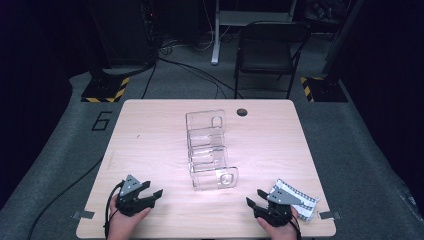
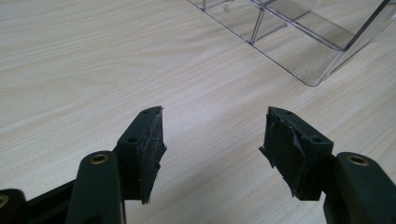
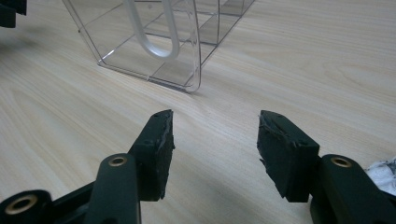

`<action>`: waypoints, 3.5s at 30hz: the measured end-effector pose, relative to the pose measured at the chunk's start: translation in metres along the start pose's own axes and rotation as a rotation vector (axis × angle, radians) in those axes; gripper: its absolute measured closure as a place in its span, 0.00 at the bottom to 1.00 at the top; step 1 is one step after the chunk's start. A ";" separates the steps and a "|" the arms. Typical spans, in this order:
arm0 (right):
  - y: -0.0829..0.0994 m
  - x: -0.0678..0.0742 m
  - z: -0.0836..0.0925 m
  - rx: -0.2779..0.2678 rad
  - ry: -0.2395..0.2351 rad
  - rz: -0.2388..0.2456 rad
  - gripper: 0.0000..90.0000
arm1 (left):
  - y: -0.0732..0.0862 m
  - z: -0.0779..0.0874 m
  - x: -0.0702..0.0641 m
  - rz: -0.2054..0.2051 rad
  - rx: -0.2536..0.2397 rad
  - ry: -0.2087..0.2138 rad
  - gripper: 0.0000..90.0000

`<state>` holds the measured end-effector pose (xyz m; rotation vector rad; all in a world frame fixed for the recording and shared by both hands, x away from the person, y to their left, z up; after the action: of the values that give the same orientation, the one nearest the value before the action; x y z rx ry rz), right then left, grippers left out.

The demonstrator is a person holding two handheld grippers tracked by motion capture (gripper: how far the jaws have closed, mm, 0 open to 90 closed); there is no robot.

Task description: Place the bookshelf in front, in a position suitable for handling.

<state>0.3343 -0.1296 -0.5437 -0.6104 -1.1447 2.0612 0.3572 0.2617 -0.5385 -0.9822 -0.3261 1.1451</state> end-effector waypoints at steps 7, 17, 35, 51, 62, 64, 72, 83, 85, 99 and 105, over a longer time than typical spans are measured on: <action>-0.001 -0.001 0.001 0.008 0.010 0.019 0.52 | -0.003 0.001 0.000 0.000 -0.008 0.009 0.44; 0.000 0.002 -0.009 0.037 -0.038 0.014 0.53 | -0.007 0.006 -0.007 -0.006 -0.018 0.059 0.51; 0.001 -0.001 -0.004 0.025 -0.061 -0.035 0.48 | -0.041 0.010 -0.050 -0.108 -0.005 0.154 0.55; -0.002 0.001 0.001 0.020 -0.084 -0.029 0.49 | -0.098 0.009 -0.081 -0.172 -0.027 0.175 0.48; 0.000 -0.001 0.000 0.016 -0.081 -0.062 0.45 | -0.116 -0.024 -0.079 -0.120 0.001 0.121 0.48; 0.001 -0.001 0.000 0.015 -0.086 -0.060 0.44 | -0.118 -0.026 -0.078 -0.106 -0.004 0.123 0.48; -0.001 -0.003 0.003 -0.002 -0.092 -0.075 0.43 | -0.131 -0.035 -0.078 -0.118 0.009 0.108 0.45; -0.016 -0.017 0.017 -0.022 -0.035 -0.047 0.44 | -0.129 -0.057 -0.084 -0.092 0.053 0.120 0.53; -0.018 -0.027 0.026 -0.033 -0.005 -0.078 0.44 | -0.130 -0.056 -0.081 -0.123 0.063 0.083 0.56; 0.028 -0.089 0.080 0.090 0.174 -0.174 0.42 | -0.121 -0.051 -0.078 -0.084 0.056 0.126 0.59; 0.050 -0.094 0.089 0.170 0.205 -0.196 0.44 | -0.122 -0.047 -0.078 -0.094 0.051 0.127 0.60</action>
<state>0.3176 -0.2673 -0.5357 -0.5861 -0.8667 1.8583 0.4303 0.1617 -0.4497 -0.9800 -0.2370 0.9966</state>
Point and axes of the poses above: each handheld gripper's, and its own axes: z roughly backward along the jaws, y roughly out of its underside, x roughly to its left, the point moved 6 cm from there along -z, roughly forward along the jaws, and after that the axes turned 11 degrees about z, right-handed, at the moved point
